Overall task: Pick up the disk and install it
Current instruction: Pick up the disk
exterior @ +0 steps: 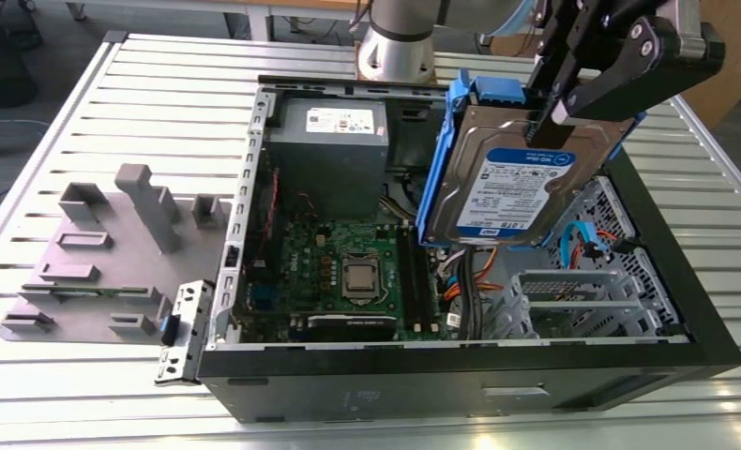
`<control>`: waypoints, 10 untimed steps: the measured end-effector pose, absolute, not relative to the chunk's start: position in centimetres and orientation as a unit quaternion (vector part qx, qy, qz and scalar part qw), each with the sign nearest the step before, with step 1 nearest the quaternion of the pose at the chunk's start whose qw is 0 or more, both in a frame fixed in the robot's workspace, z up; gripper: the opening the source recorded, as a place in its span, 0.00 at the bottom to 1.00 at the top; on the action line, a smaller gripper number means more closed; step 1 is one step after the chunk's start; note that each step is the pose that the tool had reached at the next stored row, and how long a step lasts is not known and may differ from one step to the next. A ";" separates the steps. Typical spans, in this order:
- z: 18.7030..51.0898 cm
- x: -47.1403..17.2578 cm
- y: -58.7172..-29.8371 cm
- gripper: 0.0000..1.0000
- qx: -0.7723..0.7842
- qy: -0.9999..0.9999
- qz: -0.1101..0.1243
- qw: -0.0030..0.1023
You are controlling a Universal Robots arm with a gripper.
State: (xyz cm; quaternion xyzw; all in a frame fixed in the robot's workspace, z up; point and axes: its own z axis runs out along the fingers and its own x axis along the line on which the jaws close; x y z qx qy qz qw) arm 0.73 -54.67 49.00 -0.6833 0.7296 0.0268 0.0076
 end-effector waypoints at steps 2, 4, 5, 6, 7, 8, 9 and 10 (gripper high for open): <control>49.0 0.9 -54.7 0.35 -0.683 0.730 0.027 0.008; 49.0 1.0 -54.7 0.35 -0.683 0.730 0.027 0.008; 49.0 1.1 -54.7 0.35 -0.683 0.730 0.027 0.008; 49.0 1.2 -54.7 0.35 -0.683 0.730 0.027 0.008; 49.0 1.3 -54.7 0.35 -0.683 0.730 0.027 0.008; 49.0 1.5 -54.7 0.35 -0.683 0.730 0.027 0.008; 49.0 1.6 -54.7 0.35 -0.683 0.730 0.027 0.008; 49.0 1.7 -54.7 0.35 -0.683 0.730 0.027 0.008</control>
